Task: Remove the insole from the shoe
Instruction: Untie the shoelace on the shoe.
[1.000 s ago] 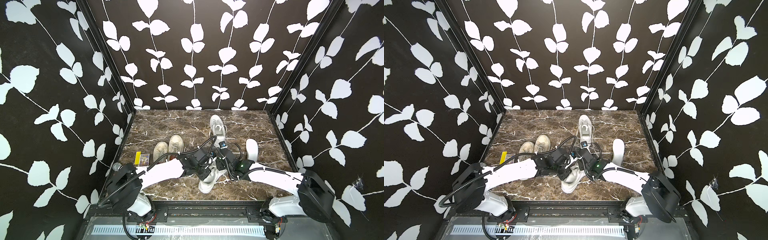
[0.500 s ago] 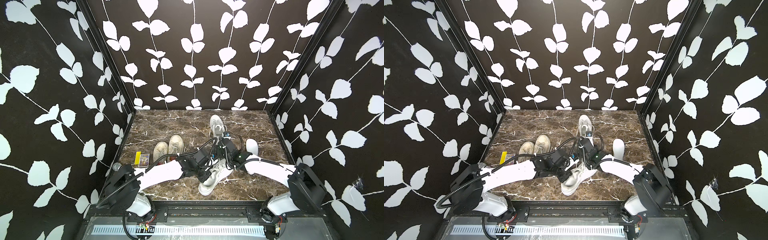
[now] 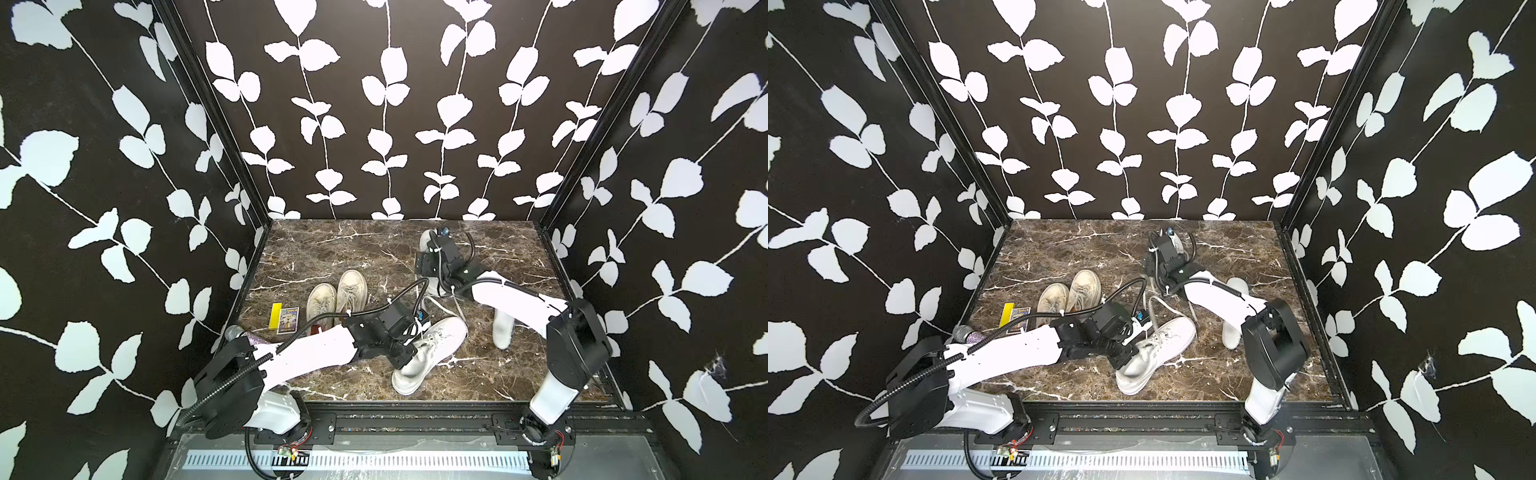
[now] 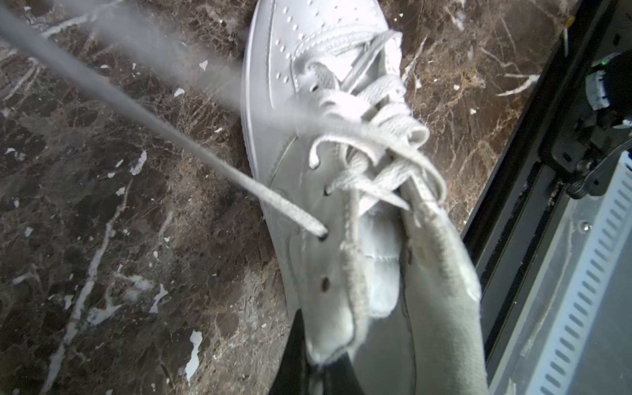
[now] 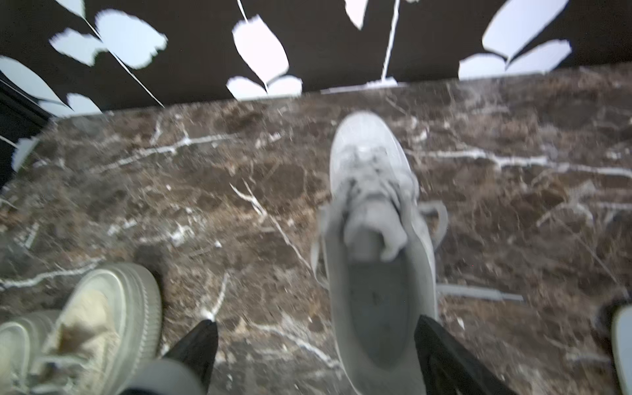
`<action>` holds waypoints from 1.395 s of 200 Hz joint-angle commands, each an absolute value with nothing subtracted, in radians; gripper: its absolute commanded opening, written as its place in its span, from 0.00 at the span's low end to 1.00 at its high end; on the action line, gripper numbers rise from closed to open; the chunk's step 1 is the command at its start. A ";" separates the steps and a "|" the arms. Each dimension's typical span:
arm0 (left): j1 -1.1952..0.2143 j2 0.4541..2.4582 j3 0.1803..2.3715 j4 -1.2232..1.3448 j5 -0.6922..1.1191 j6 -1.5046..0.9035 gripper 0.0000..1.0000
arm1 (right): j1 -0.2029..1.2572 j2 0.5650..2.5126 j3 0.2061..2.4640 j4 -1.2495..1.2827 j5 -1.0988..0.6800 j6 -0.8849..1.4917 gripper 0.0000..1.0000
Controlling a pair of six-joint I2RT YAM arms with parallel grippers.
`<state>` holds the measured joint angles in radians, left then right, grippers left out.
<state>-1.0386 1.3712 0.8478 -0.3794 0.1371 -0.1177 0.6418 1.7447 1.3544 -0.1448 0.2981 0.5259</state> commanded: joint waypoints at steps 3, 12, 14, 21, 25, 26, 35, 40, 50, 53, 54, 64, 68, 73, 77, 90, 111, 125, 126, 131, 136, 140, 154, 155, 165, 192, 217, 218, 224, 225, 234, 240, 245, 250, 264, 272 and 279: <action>-1.046 1.312 0.851 -0.344 0.137 -0.125 0.00 | 0.635 1.750 1.431 -0.203 0.302 0.496 0.91; -1.046 1.312 0.850 -0.347 0.122 -0.131 0.00 | 0.635 1.742 1.434 -0.214 0.307 0.494 0.91; -1.045 1.313 0.851 -0.348 0.117 -0.132 0.00 | 0.635 1.739 1.432 -0.215 0.308 0.493 0.92; -1.046 1.315 0.852 -0.351 0.102 -0.135 0.00 | 0.635 1.730 1.425 -0.220 0.312 0.491 0.92; -1.046 1.316 0.853 -0.353 0.091 -0.138 0.00 | 0.635 1.719 1.417 -0.222 0.314 0.490 0.92; -1.046 1.317 0.853 -0.354 0.088 -0.140 0.00 | 0.634 1.718 1.415 -0.221 0.314 0.490 0.93; -1.046 1.319 0.854 -0.360 0.042 -0.155 0.00 | 0.635 1.690 1.389 -0.223 0.315 0.489 0.93; -1.045 1.322 0.855 -0.364 0.017 -0.163 0.00 | 0.635 1.672 1.369 -0.222 0.312 0.488 0.93; -1.045 1.326 0.860 -0.372 -0.021 -0.171 0.00 | 0.635 1.632 1.327 -0.222 0.305 0.492 0.93; -1.044 1.328 0.862 -0.375 -0.031 -0.172 0.00 | 0.635 1.619 1.320 -0.222 0.299 0.492 0.93; -1.044 1.329 0.862 -0.376 -0.036 -0.173 0.00 | 0.635 1.614 1.320 -0.222 0.298 0.493 0.93; -1.041 1.337 0.871 -0.385 -0.073 -0.187 0.00 | 0.635 1.566 1.251 -0.230 0.284 0.499 0.93; -1.037 1.340 0.874 -0.389 -0.085 -0.194 0.00 | 0.636 1.547 1.233 -0.232 0.275 0.504 0.93; -1.031 1.343 0.878 -0.391 -0.096 -0.204 0.00 | 0.637 1.527 1.208 -0.231 0.262 0.505 0.93; -1.024 1.346 0.882 -0.392 -0.102 -0.213 0.00 | 0.637 1.509 1.188 -0.231 0.253 0.507 0.92; -1.005 1.350 0.889 -0.392 -0.119 -0.250 0.00 | 0.640 1.451 1.119 -0.222 0.217 0.518 0.92; -0.986 1.359 0.898 -0.382 -0.156 -0.315 0.00 | 0.652 1.375 1.017 -0.210 0.149 0.531 0.89; -0.984 1.379 0.913 -0.393 -0.198 -0.361 0.00 | 0.673 1.336 0.964 -0.208 0.113 0.535 0.87; -0.984 1.381 0.914 -0.394 -0.202 -0.365 0.00 | 0.675 1.333 0.961 -0.208 0.110 0.535 0.87; -0.981 1.390 0.921 -0.401 -0.209 -0.383 0.00 | 0.684 1.322 0.946 -0.210 0.103 0.536 0.86; -0.979 1.398 0.925 -0.403 -0.214 -0.403 0.00 | 0.696 1.311 0.933 -0.213 0.096 0.539 0.85; -0.979 1.404 0.930 -0.403 -0.219 -0.419 0.00 | 0.704 1.303 0.923 -0.214 0.090 0.542 0.85; -0.978 1.424 0.941 -0.406 -0.237 -0.483 0.00 | 0.734 1.282 0.885 -0.205 0.067 0.561 0.83; -0.977 1.425 0.941 -0.406 -0.237 -0.487 0.00 | 0.735 1.281 0.882 -0.204 0.065 0.563 0.83; -0.979 1.439 0.947 -0.400 -0.236 -0.531 0.00 | 0.754 1.273 0.857 -0.192 0.051 0.579 0.82; -0.979 1.473 0.962 -0.362 -0.191 -0.603 0.00 | 0.803 1.286 0.811 -0.150 0.017 0.621 0.77; -0.979 1.488 0.966 -0.304 -0.103 -0.620 0.17 | 0.843 1.313 0.808 -0.142 0.016 0.635 0.74; -0.979 1.488 0.966 -0.301 -0.098 -0.621 0.17 | 0.845 1.315 0.808 -0.142 0.016 0.635 0.74; -0.979 1.486 0.965 -0.286 -0.064 -0.625 0.21 | 0.851 1.318 0.808 -0.141 0.017 0.638 0.73; -0.979 1.486 0.965 -0.283 -0.057 -0.625 0.22 | 0.852 1.320 0.808 -0.141 0.017 0.638 0.73; -0.979 1.484 0.962 -0.251 -0.003 -0.615 0.26 | 0.858 1.322 0.809 -0.143 0.020 0.641 0.71; -0.979 1.480 0.964 -0.252 0.007 -0.613 0.28 | 0.862 1.322 0.809 -0.144 0.022 0.643 0.71; -0.979 1.474 0.964 -0.260 0.009 -0.615 0.29 | 0.865 1.322 0.809 -0.145 0.024 0.642 0.70; -0.979 1.469 0.959 -0.259 0.018 -0.617 0.31 | 0.866 1.321 0.809 -0.148 0.028 0.643 0.69; -0.979 1.445 0.941 -0.249 0.021 -0.607 0.36 | 0.872 1.324 0.814 -0.173 0.051 0.641 0.66; -0.979 1.434 0.936 -0.258 0.002 -0.595 0.38 | 0.875 1.326 0.819 -0.194 0.069 0.640 0.64; -0.979 1.426 0.936 -0.278 -0.024 -0.585 0.39 | 0.877 1.330 0.825 -0.214 0.081 0.636 0.63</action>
<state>-0.9791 1.4860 0.9363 -0.3096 -0.0212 -0.5858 0.8658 1.3170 0.8085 -0.1867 0.0353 0.6266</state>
